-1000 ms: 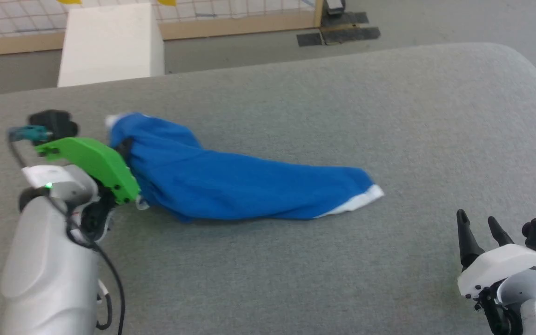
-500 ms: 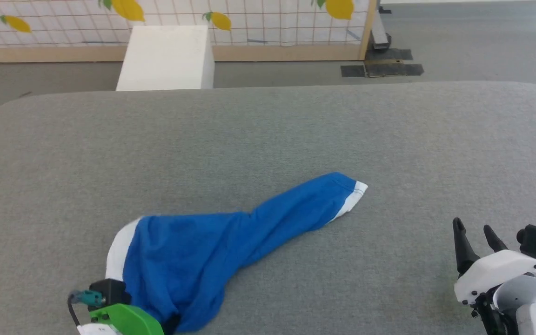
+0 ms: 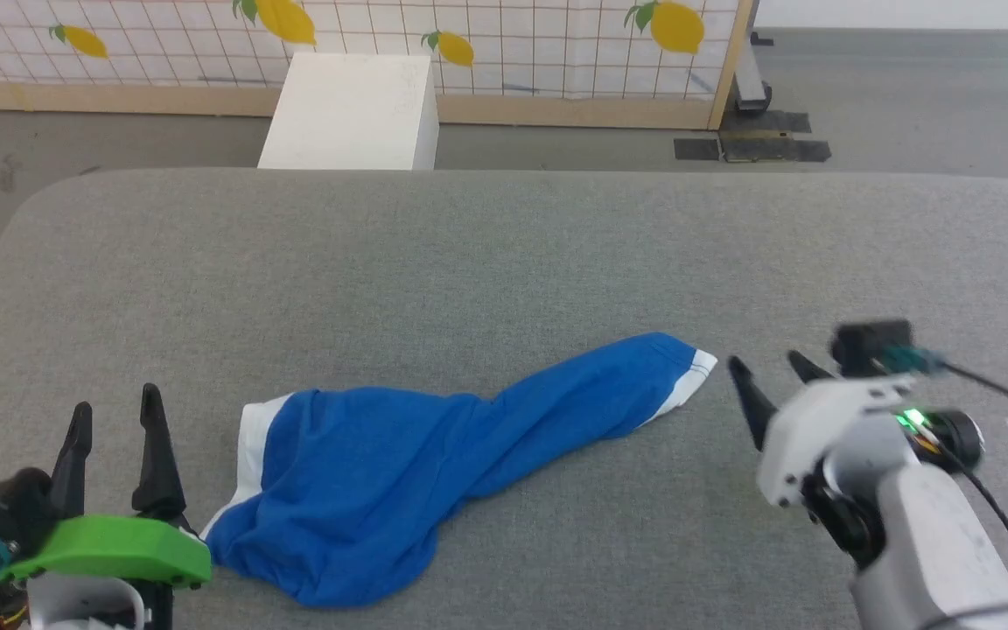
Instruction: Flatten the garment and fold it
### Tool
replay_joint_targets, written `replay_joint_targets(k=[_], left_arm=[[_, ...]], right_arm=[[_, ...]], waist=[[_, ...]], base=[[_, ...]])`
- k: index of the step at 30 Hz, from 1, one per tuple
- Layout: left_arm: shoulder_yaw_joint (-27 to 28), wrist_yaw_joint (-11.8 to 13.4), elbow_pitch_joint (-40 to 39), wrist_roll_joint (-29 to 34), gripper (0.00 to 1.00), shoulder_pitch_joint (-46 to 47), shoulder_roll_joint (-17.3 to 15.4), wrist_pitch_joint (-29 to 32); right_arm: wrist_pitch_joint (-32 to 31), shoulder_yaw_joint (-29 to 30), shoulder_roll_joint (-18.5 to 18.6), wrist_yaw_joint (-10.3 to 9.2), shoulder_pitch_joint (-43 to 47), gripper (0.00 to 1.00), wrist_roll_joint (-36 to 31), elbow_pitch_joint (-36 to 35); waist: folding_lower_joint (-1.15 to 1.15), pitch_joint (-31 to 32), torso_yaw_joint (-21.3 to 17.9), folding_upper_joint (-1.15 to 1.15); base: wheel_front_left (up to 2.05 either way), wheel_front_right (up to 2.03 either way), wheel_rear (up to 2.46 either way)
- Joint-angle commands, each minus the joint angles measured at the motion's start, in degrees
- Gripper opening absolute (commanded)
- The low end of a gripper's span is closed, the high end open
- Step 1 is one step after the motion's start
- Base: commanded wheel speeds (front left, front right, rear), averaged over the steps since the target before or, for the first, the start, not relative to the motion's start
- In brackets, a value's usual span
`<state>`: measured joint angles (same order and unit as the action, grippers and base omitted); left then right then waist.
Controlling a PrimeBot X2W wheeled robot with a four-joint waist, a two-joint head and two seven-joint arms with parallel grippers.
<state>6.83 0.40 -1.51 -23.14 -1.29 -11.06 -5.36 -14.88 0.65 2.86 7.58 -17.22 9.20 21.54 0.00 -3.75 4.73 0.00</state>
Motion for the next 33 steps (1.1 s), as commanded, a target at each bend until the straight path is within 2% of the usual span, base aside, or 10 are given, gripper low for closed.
replay_joint_targets(k=[1,3,7,13,20,21,22,23,27,33], left_arm=[[-0.4,-0.4,1.4,1.5,1.0,0.4,-0.1,-2.9],[-1.1,-0.6,2.9,3.0,1.0,0.8,0.1,-6.3],[-2.4,-1.5,5.4,3.9,1.0,2.3,1.0,-8.3],[-3.3,-2.4,8.8,3.4,1.0,5.5,2.2,-9.0],[-3.1,-2.9,10.9,2.8,1.0,6.7,2.3,-9.3],[-3.0,-2.9,11.1,2.8,1.0,6.6,2.3,-9.3],[-3.0,-2.9,11.3,2.9,1.0,6.4,2.2,-9.4],[-3.0,-2.8,11.4,2.9,1.0,6.2,2.2,-9.4],[-3.1,-2.7,11.4,3.0,1.0,5.9,2.0,-9.3],[-3.7,-2.1,10.8,3.4,1.0,5.1,2.1,-9.2]], right_arm=[[-2.3,-1.5,0.0,-0.09,-2.6,1.0,-1.3,0.9],[-6.8,-3.6,0.0,-0.09,-5.9,1.0,-3.6,2.8],[-14.3,-6.7,0.0,-0.09,-12.4,1.0,-8.4,7.3],[-18.7,-7.4,0.0,-0.09,-16.6,1.0,-13.4,13.0],[-20.5,-9.8,0.0,-0.09,-15.5,1.0,-9.6,17.7],[-21.1,-10.2,0.0,-0.09,-15.2,0.67,-8.2,18.3],[-21.1,-10.5,0.0,-0.09,-15.0,0.22,-6.6,18.5],[-20.9,-10.8,0.0,-0.09,-15.0,0.0,-5.8,18.6],[-16.7,-8.8,0.0,-0.09,-15.4,0.0,-3.6,16.8],[-9.3,-0.7,0.0,-0.09,-12.2,0.0,-2.7,9.1]], waist=[[0.0,-0.9,0.2,0.0],[0.0,-2.0,0.4,0.0],[0.0,-4.6,1.9,0.0],[0.0,-7.7,5.6,0.0],[0.0,-8.1,6.7,0.0],[0.0,-7.7,6.4,0.0],[0.0,-7.2,6.1,0.0],[0.0,-6.9,5.8,0.0],[0.0,-5.0,4.3,0.0],[0.0,-1.9,1.2,0.0]], base=[[0.0,0.0,0.0],[0.0,0.0,0.0],[0.0,0.0,0.0],[0.0,0.0,0.0],[0.0,0.0,0.0],[0.0,0.0,0.0],[0.0,0.0,0.0],[0.0,0.0,0.0],[0.0,0.0,0.0],[0.0,0.0,0.0]])
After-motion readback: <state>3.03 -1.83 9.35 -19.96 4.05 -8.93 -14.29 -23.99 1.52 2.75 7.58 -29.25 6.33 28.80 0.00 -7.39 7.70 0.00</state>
